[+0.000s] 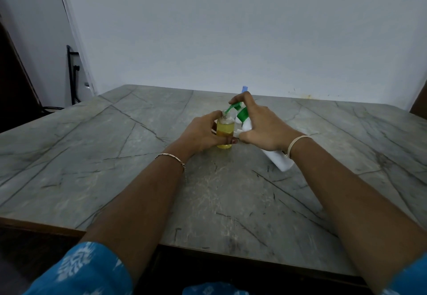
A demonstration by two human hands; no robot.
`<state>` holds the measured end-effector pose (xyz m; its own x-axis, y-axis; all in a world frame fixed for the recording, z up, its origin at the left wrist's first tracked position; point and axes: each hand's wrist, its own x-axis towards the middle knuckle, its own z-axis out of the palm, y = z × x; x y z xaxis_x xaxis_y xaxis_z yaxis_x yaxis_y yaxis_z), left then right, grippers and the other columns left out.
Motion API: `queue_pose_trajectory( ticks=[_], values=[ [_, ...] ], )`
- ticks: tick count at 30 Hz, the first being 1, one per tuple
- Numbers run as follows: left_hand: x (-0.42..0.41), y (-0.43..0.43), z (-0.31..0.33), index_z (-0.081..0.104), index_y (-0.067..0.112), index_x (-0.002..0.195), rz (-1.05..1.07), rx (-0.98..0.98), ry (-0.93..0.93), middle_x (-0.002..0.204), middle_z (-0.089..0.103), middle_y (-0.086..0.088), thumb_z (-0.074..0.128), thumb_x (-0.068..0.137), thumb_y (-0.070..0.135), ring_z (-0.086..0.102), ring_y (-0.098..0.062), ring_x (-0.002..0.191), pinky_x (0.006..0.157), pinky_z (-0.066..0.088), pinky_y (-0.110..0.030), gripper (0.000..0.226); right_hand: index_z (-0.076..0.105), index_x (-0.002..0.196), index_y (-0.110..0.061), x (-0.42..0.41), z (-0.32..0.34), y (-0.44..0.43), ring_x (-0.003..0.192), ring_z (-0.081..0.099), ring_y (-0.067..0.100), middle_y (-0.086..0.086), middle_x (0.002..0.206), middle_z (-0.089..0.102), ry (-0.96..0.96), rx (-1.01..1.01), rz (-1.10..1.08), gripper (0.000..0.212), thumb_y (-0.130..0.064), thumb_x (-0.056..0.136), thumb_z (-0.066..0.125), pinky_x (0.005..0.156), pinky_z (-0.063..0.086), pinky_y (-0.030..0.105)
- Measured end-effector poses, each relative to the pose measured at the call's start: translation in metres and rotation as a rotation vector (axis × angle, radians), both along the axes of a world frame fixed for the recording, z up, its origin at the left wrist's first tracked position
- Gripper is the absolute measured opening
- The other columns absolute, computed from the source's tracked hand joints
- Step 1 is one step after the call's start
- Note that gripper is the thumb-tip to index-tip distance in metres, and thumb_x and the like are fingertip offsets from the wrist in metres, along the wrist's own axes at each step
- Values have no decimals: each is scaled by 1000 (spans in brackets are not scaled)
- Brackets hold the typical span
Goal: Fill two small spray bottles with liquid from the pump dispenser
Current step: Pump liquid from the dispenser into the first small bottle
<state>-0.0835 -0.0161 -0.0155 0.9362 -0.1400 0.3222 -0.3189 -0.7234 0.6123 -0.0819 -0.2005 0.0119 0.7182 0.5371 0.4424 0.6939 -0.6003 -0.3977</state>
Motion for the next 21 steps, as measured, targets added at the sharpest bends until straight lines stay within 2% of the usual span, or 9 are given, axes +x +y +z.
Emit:
queue_pose_trajectory(
  ticks=[3, 6, 7, 10, 14, 21],
  values=[
    [-1, 0, 0, 49, 21, 135, -1, -5, 1, 115, 65, -3, 84, 67, 42, 63, -18, 97, 89, 51, -31, 79, 34, 131, -27, 0, 0, -1, 78, 58, 11, 2, 112, 60, 4, -1, -2, 72, -10, 72, 73, 61, 43, 21],
    [-1, 0, 0, 51, 21, 132, -2, -5, 1, 115, 67, -3, 84, 66, 43, 64, -19, 97, 90, 52, -34, 77, 31, 134, -36, 0, -2, -3, 79, 61, 19, 5, 113, 61, 16, -20, 5, 80, -15, 70, 73, 68, 54, 33],
    [-1, 0, 0, 50, 20, 133, 0, 1, 2, 116, 66, -3, 84, 66, 44, 64, -19, 98, 90, 52, -34, 79, 29, 137, -39, -1, -2, -4, 79, 61, 20, 5, 115, 60, 16, -32, 6, 83, -15, 70, 73, 69, 54, 34],
    [-1, -1, 0, 49, 20, 135, -1, 8, 6, 119, 66, -3, 84, 66, 45, 63, -19, 100, 90, 50, -32, 81, 21, 145, -45, 0, -2, -6, 82, 61, 19, -3, 119, 55, 6, -58, 10, 95, -12, 72, 73, 67, 48, 22],
    [-1, -1, 1, 48, 19, 135, -2, 2, 4, 119, 66, -4, 84, 67, 43, 63, -18, 99, 87, 48, -28, 81, 28, 138, -38, 2, -3, -4, 81, 61, 21, 5, 116, 60, -19, -73, -9, 83, -18, 71, 73, 70, 52, 31],
    [-1, -1, 2, 48, 20, 134, 9, 37, -1, 118, 65, -4, 82, 69, 44, 62, -19, 100, 83, 46, -28, 78, 34, 125, -33, 9, -8, 5, 89, 60, 24, 3, 112, 61, -139, -29, -51, 66, -25, 73, 73, 79, 54, 41]
  ],
)
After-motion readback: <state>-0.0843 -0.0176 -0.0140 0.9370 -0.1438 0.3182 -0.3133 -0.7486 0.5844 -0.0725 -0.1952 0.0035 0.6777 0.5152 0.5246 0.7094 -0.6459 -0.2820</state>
